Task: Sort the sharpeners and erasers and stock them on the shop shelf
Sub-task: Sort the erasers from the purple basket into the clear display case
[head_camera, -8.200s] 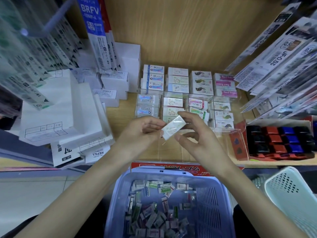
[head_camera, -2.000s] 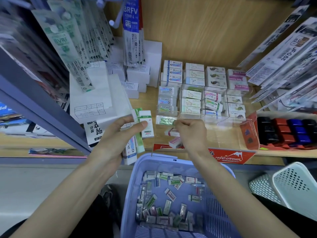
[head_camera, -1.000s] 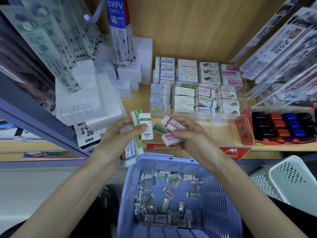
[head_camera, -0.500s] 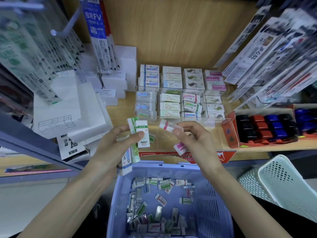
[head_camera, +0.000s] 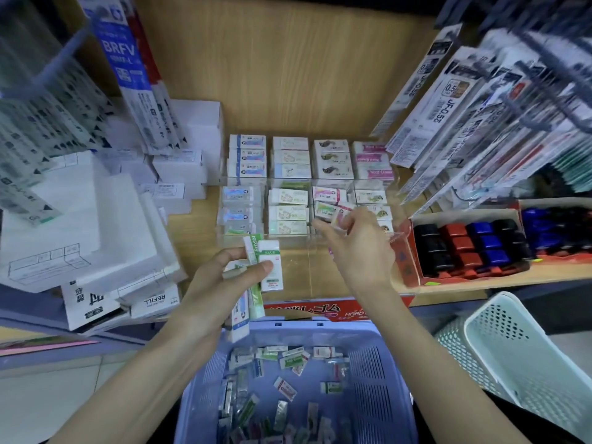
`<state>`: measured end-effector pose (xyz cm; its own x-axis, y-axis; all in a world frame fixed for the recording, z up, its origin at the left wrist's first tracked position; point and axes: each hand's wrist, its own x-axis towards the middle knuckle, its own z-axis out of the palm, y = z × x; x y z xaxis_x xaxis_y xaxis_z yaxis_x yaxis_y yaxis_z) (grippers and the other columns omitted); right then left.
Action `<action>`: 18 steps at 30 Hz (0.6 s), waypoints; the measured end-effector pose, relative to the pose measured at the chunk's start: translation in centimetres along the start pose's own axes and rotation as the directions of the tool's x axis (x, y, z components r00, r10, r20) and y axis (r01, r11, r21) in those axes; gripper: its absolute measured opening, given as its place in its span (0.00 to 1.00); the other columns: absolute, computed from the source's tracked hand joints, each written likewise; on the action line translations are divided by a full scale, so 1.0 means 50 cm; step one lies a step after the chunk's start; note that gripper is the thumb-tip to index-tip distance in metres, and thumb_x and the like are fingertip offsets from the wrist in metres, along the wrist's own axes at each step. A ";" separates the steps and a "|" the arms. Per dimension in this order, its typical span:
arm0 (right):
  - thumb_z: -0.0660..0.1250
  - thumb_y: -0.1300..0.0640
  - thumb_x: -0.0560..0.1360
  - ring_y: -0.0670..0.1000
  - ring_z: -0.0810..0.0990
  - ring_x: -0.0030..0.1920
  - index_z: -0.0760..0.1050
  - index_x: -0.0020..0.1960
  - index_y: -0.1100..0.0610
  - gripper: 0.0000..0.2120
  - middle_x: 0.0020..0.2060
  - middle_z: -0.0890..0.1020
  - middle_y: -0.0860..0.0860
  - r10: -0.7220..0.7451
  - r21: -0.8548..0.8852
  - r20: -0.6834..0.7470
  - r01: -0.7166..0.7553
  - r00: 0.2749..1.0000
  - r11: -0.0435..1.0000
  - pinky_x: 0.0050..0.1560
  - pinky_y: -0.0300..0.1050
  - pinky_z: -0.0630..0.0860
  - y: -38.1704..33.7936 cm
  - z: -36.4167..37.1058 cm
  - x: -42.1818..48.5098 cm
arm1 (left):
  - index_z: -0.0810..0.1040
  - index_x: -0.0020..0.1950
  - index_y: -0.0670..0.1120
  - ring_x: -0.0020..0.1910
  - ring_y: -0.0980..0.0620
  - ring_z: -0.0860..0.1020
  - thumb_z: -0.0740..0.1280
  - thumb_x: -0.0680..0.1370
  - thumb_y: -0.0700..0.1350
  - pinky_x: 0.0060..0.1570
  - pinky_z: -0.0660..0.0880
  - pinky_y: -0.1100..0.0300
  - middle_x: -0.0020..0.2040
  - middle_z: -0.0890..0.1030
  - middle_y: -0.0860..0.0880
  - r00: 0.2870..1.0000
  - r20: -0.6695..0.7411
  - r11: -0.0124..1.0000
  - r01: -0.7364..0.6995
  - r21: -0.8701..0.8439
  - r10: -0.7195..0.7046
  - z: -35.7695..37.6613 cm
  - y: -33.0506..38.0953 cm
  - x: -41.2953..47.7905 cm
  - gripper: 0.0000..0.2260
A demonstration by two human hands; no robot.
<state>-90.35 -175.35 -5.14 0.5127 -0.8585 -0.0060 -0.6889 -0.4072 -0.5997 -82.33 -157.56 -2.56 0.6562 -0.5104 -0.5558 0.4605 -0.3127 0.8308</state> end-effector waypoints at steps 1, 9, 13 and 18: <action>0.62 0.34 0.72 0.50 0.79 0.37 0.69 0.44 0.51 0.20 0.40 0.78 0.48 -0.052 0.062 0.032 0.050 0.998 0.997 0.36 0.47 0.73 0.008 0.002 0.000 | 0.80 0.49 0.56 0.55 0.47 0.79 0.76 0.62 0.53 0.62 0.71 0.43 0.52 0.83 0.50 1.000 -0.005 1.000 0.003 -0.008 -0.003 -0.001 -0.001 0.002 0.18; 0.62 0.59 0.76 0.46 0.73 0.48 0.72 0.65 0.45 0.19 0.53 0.68 0.47 -0.366 -0.222 0.248 0.420 0.897 0.880 0.62 0.61 0.69 0.042 -0.073 0.075 | 0.79 0.53 0.54 0.43 0.53 0.82 0.74 0.69 0.47 0.41 0.74 0.57 0.42 0.85 0.52 1.000 -0.008 1.000 0.002 -0.004 -0.002 -0.007 -0.001 0.001 0.13; 0.65 0.55 0.77 0.47 0.76 0.46 0.73 0.64 0.46 0.17 0.62 0.68 0.46 -0.383 -0.326 0.425 0.534 0.820 0.780 0.60 0.64 0.69 0.031 -0.079 0.101 | 0.79 0.52 0.54 0.48 0.51 0.81 0.74 0.69 0.48 0.46 0.74 0.55 0.46 0.85 0.51 1.000 -0.011 1.000 0.006 0.007 -0.006 -0.009 0.001 0.000 0.13; 0.66 0.50 0.76 0.52 0.78 0.55 0.74 0.62 0.51 0.16 0.59 0.76 0.47 -0.386 -0.310 0.400 0.519 0.831 0.796 0.63 0.64 0.66 0.023 -0.076 0.100 | 0.78 0.49 0.54 0.45 0.53 0.82 0.74 0.70 0.46 0.48 0.74 0.55 0.44 0.85 0.51 1.000 -0.016 1.000 0.000 -0.003 0.000 -0.005 0.009 -0.005 0.10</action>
<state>-90.53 -181.27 -2.84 0.8971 -0.4318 -0.0935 -0.4414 -0.8667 -0.2324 -82.14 -157.39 -2.06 0.6656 -0.4973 -0.5565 0.4622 -0.3107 0.8306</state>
